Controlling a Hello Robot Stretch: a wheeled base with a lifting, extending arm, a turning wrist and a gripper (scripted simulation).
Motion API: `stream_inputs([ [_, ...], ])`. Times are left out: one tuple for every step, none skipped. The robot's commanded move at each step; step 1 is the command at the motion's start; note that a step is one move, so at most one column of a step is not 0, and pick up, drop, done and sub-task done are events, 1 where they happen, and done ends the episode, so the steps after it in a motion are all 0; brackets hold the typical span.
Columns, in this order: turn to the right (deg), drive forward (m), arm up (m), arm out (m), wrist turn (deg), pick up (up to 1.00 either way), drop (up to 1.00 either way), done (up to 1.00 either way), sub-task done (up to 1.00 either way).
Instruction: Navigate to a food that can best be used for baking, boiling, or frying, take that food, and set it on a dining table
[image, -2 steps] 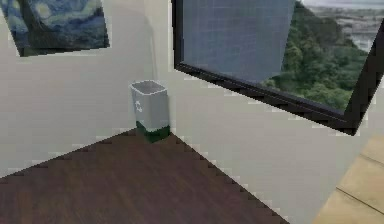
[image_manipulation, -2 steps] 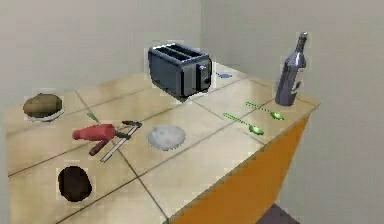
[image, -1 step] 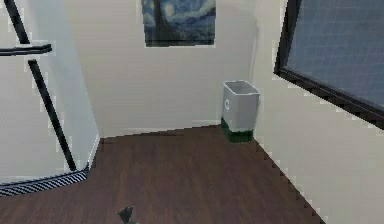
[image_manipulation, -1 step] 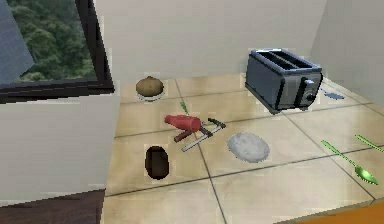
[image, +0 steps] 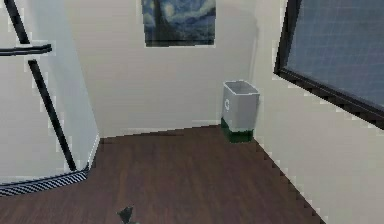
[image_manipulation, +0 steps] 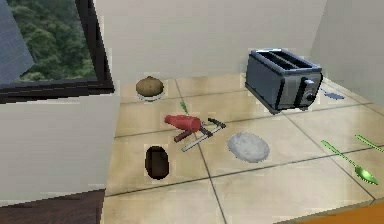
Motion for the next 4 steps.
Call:
stream_inputs([
  [0.0, 0.0, 0.38, 0.0, 0.0, 0.0, 0.0, 0.0, 0.0],
  [0.0, 0.0, 0.0, 0.1, 0.0, 0.0, 0.0, 0.0, 0.0],
  [0.0, 0.0, 0.0, 0.0, 45.0, 0.0, 0.0, 0.0, 0.0],
  [0.0, 0.0, 0.0, 0.0, 45.0, 0.0, 0.0, 0.0, 0.0],
])
